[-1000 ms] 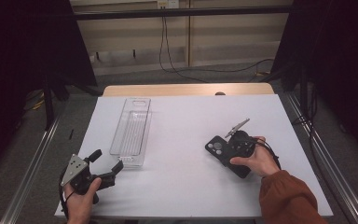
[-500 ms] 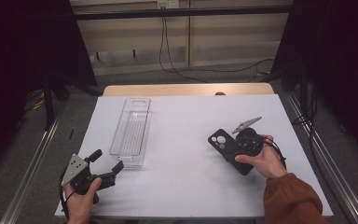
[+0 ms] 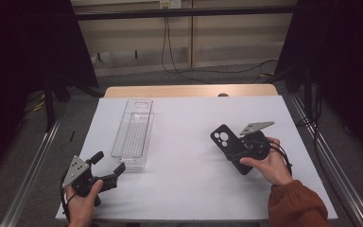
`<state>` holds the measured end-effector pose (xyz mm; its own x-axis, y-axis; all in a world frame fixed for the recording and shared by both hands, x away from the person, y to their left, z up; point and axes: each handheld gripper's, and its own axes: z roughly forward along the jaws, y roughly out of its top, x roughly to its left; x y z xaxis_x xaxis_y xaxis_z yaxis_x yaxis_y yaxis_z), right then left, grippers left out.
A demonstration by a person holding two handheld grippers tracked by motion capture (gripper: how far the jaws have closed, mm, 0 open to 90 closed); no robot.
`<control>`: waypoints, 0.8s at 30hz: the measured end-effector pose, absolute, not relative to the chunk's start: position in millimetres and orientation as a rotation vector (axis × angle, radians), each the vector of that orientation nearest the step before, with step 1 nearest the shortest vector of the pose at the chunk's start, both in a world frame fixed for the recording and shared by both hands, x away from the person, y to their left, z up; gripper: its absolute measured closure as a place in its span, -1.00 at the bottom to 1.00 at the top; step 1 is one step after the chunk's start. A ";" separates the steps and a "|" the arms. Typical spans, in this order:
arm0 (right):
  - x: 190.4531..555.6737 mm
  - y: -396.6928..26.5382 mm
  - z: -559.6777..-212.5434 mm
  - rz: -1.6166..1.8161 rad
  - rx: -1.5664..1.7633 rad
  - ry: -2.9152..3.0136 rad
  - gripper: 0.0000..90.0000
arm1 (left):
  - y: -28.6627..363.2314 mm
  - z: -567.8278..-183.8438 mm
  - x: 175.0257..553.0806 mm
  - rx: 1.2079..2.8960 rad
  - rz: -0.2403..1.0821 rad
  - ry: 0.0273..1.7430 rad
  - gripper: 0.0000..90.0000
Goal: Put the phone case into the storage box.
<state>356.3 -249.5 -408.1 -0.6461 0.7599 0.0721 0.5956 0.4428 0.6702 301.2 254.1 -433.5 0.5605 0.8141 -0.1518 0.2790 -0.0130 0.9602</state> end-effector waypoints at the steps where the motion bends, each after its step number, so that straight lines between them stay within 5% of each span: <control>1: 355.5 -249.9 -408.7 1.001 1.174 2.452 -0.68 | 254.2 -433.5 301.1 1.577 0.548 0.952 -0.91; 24: 322.3 -256.3 -422.0 1.238 1.096 2.235 -0.68 | 254.0 -432.9 300.1 1.580 0.547 0.947 -0.91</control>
